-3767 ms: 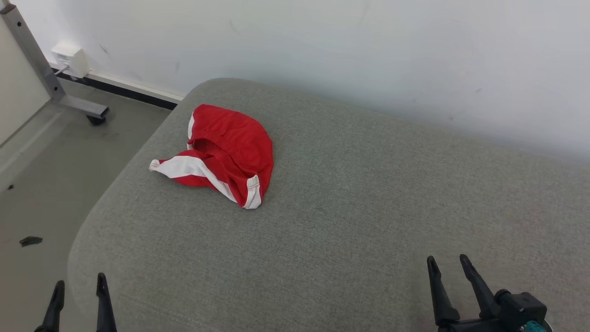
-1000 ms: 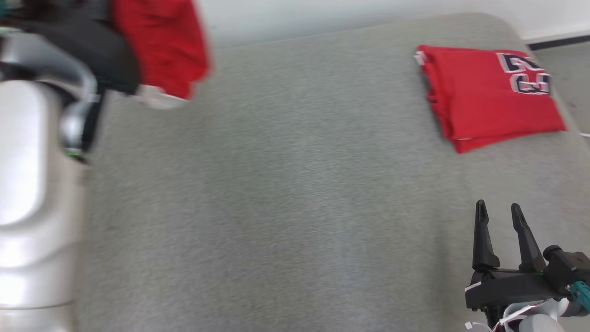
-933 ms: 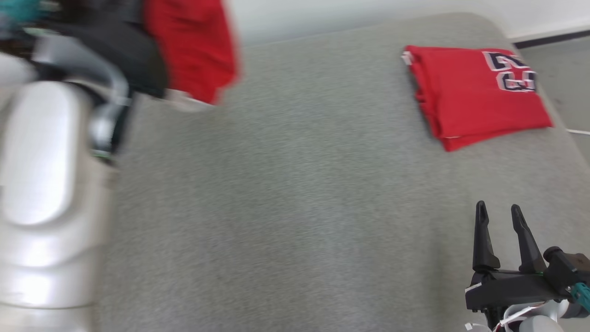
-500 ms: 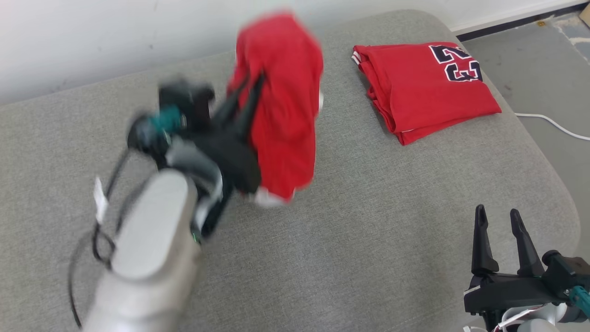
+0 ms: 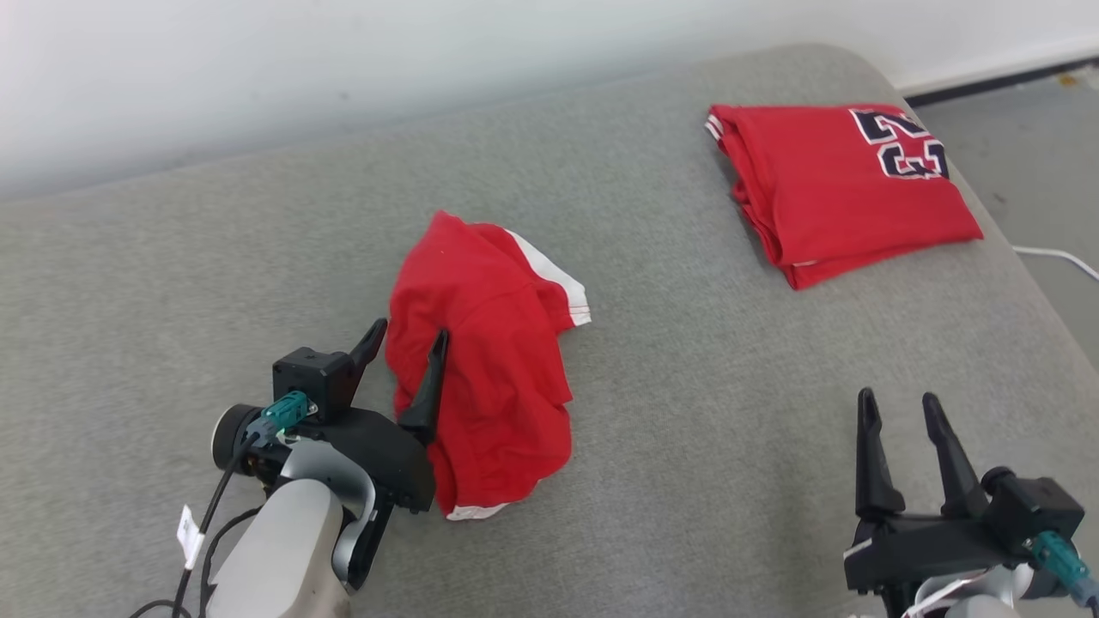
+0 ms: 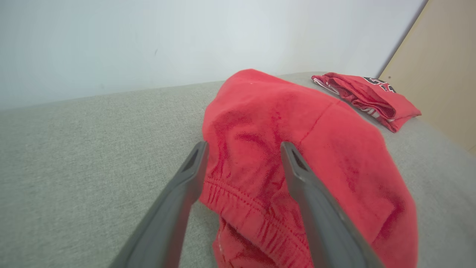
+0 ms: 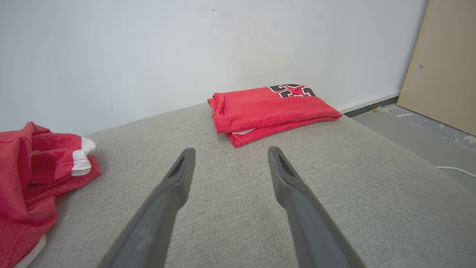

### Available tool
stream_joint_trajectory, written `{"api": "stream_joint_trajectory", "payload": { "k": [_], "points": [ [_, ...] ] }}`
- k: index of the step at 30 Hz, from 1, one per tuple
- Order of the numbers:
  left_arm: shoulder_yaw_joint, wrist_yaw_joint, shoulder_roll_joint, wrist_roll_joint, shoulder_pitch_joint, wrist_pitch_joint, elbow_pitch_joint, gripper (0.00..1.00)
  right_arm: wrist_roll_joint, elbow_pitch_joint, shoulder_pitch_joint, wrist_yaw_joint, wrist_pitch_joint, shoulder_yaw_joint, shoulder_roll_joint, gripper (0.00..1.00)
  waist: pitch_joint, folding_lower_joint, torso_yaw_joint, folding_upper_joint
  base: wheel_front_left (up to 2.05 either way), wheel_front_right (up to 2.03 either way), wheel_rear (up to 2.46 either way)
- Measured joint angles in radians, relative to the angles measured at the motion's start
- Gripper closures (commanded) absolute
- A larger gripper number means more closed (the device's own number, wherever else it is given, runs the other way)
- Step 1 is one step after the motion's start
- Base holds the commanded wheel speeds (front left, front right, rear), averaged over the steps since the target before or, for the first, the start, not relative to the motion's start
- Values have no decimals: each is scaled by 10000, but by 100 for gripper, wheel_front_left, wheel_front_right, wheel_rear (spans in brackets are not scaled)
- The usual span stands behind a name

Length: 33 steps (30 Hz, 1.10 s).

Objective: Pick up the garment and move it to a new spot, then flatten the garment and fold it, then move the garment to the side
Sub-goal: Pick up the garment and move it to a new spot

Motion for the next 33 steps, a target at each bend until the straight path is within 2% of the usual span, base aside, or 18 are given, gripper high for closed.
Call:
{"api": "stream_joint_trajectory", "payload": {
  "k": [6, 14, 20, 26, 33],
  "points": [
    [251, 56, 31, 142, 237, -280, -706, 0, -96, -136, 278, 0, 0, 305, -81, 0, -398, -1, 441, 0, 0, 0, 0],
    [1363, 431, 719, 784, 1857, -313, -3237, 0, -150, -554, 457, 0, 0, 683, -174, 0, -858, -1, 1192, 0, 0, 0, 0],
    [2366, 688, 1057, 976, 3296, -316, -4617, 0, -148, -811, 584, 0, -2, 940, -259, 0, -1116, -1, 1735, 0, 0, 0, 0],
    [3022, 629, 1007, 1204, 4612, -316, -5833, 0, -148, -1003, 874, 0, -2, 993, -284, 0, -1311, -2, 2156, 0, 0, 0, 0],
    [3434, 476, 686, 1398, 5706, -322, -6217, 0, -148, -1104, 1029, 0, 21, 1118, -393, 0, -1406, -1, 2472, 0, 0, 0, 0]
  ]
}}
